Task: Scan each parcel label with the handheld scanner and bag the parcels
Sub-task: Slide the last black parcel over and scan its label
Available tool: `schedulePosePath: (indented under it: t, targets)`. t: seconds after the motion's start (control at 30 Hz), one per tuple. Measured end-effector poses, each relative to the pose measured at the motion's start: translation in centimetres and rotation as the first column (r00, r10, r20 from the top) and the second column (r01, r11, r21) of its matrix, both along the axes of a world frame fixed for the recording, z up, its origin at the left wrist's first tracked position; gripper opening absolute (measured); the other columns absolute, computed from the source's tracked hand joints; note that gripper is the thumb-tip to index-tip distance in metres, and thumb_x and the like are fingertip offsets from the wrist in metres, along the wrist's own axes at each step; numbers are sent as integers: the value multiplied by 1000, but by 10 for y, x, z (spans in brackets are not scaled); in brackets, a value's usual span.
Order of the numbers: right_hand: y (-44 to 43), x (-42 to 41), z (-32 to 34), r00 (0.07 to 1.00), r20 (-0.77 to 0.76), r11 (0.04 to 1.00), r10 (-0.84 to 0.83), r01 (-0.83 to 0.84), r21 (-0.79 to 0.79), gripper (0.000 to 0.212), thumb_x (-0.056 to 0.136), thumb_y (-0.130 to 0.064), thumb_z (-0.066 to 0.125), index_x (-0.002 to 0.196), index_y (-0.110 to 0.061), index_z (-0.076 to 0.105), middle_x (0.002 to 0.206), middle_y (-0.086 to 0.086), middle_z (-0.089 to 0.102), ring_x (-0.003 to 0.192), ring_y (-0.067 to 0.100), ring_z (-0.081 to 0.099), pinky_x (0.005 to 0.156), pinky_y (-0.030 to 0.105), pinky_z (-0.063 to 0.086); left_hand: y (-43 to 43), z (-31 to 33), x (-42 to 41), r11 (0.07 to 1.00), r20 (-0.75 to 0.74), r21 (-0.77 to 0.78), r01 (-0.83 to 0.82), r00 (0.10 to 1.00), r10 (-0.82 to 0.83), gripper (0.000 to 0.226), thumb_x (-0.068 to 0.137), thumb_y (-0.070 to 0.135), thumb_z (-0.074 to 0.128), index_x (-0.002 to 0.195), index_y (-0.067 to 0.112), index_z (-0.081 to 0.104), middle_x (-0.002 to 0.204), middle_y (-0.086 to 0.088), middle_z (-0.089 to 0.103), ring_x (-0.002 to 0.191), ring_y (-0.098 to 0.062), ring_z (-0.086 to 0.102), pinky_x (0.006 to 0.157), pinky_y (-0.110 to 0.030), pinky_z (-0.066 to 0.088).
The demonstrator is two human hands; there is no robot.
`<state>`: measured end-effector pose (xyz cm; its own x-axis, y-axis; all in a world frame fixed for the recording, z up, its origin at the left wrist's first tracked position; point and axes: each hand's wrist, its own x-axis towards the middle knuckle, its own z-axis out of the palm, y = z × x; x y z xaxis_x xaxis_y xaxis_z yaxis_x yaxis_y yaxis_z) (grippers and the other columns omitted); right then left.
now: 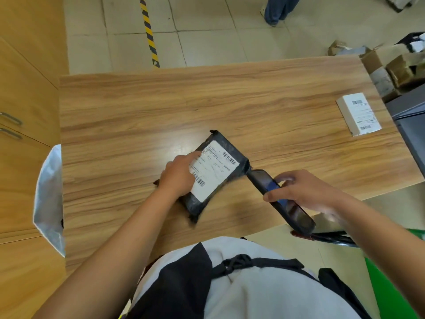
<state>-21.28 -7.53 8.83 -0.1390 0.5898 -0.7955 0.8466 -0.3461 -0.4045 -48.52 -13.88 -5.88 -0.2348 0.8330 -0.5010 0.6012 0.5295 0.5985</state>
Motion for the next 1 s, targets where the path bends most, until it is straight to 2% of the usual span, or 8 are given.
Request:
schedulePosePath:
  t: [0.1,0.2,0.3,0.43,0.5,0.7,0.87,1.0]
  targets:
    - [-2,5,-10,986,-112,992,-121,122,10,73,59,-45,93,121,-23,63,101,4,72,73,14,71,52,22,56,-11,9,7,998,-280,-9,69,958,-68,68,82,42,62,145,48,36,157,-4,30,141,-30,27,114,-43,20]
    - [-6,8,-16,949,-231,976,-214,217,-14,60,59,-40,93,112,-21,74,101,9,77,84,21,75,60,31,56,-30,7,16,966,-409,-108,236,875,-260,105,66,71,69,152,50,13,164,-4,9,148,-29,10,118,-46,9]
    - [-5,13,-17,913,-342,974,-224,218,-56,31,63,-30,94,90,-26,80,77,2,79,59,13,73,45,22,53,-43,5,16,957,-458,-187,221,843,-284,118,61,65,75,151,52,0,164,-5,5,148,-29,10,117,-45,12]
    - [3,20,-20,905,-384,983,-181,176,-50,47,53,-39,90,97,-29,77,70,-5,74,57,14,71,46,25,53,-53,13,21,969,-462,-217,113,863,-205,117,59,59,75,151,51,4,158,-10,18,142,-32,21,112,-46,25]
    - [8,21,-22,899,-410,987,-155,153,-38,40,53,-42,90,90,-33,77,67,-7,72,56,13,70,47,26,53,-60,17,25,975,-464,-218,51,873,-150,118,57,57,77,152,49,8,155,-10,23,139,-32,24,110,-46,29]
    - [14,11,-28,880,-466,995,-98,89,-41,64,45,-50,89,103,-29,74,69,-6,69,53,9,69,42,15,48,-88,29,33,958,-413,-169,-231,899,144,110,54,55,78,146,51,18,145,-7,34,128,-31,33,102,-46,39]
    - [12,-16,-26,864,-502,1000,-23,12,-27,40,49,-44,89,87,-35,80,60,-11,67,53,13,70,44,18,50,-119,33,12,898,-338,-52,-436,854,395,102,57,53,79,142,54,23,133,-4,39,118,-25,34,93,-40,40]
    - [1,-49,-23,884,-465,999,45,-33,34,44,66,-35,92,106,-29,74,80,-1,74,62,16,74,55,32,58,-142,32,-24,820,-253,40,-570,789,561,97,57,52,80,139,55,27,127,-2,39,113,-22,34,84,-38,37]
